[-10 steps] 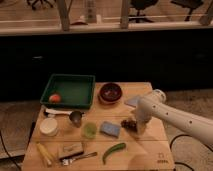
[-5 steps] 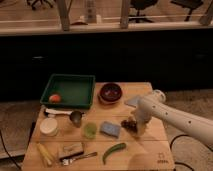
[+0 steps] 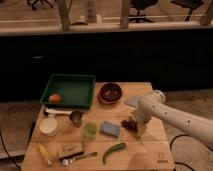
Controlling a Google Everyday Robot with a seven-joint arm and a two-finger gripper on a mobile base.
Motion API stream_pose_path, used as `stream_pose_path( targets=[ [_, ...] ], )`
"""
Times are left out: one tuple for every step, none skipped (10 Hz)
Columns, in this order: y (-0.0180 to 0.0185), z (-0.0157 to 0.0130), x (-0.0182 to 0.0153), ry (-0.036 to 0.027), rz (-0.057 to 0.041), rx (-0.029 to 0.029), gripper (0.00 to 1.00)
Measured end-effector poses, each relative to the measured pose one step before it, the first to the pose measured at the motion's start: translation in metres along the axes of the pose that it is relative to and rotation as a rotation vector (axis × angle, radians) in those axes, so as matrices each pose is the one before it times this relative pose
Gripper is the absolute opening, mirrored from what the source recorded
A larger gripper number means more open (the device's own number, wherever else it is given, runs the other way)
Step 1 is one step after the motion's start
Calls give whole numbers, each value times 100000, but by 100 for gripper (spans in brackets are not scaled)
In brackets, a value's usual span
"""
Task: Place grapes in metal cup
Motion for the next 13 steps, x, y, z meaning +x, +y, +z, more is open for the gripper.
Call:
stream_pose_path(
  targets=[
    [-11, 109, 66, 20, -139, -221, 80],
    [31, 72, 42, -23, -36, -171, 80],
    [51, 23, -46, -49, -154, -57, 80],
    [65, -124, 7, -160, -95, 151, 79],
    [-18, -61, -24, -55, -93, 276, 75],
    [-67, -118, -62, 65, -290, 571, 66],
    [35, -73, -8, 28, -42, 183, 59],
    [-18, -209, 15, 240, -259, 459, 46],
    [-86, -241, -57, 50, -312, 325, 36],
    [-52, -148, -90, -100, -327, 101, 28],
    [-67, -198, -120, -107, -562, -35, 16],
    [-102, -194, -95, -79, -441, -2, 6],
    [-51, -141, -35, -82, -211, 8, 2]
  ],
)
